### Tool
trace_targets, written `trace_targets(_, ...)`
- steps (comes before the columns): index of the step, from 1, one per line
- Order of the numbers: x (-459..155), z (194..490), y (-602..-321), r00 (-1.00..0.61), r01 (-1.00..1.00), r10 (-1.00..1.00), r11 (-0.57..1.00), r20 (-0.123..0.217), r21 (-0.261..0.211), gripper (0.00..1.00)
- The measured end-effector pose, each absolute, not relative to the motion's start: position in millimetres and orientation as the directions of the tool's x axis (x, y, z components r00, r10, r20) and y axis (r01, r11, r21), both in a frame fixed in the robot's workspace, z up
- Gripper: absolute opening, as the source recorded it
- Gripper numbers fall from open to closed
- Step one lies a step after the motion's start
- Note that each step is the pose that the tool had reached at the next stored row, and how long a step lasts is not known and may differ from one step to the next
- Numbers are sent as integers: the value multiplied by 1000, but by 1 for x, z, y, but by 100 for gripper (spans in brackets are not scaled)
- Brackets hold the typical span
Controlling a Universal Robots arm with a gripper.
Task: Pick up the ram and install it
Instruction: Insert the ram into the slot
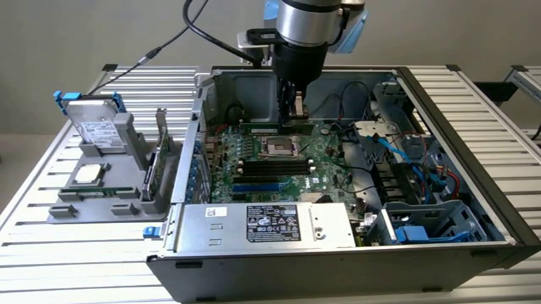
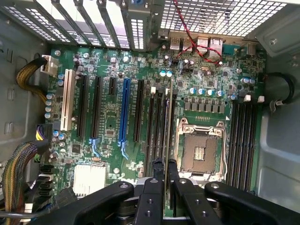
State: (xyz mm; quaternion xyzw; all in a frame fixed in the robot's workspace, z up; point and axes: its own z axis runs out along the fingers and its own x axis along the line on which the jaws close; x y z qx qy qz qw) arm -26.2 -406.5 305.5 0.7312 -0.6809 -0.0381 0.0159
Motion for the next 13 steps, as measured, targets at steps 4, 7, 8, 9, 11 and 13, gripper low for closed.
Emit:
trace_targets(4,-26,300,-403,70,-995,-997,-72,-25,76,14)
trace_targets(7,-26,296,-401,70,-995,-997,-71,-22,76,14)
trace_targets(8,-26,295,-400,69,-995,-997,-71,-21,76,14)
trace_targets(9,-26,294,-400,68,-995,-997,-70,-20,75,14)
trace_targets(11,-26,292,-400,65,-995,-998,-66,-17,72,14)
trace_targets(13,-26,291,-400,61,-996,-998,-62,-13,66,14)
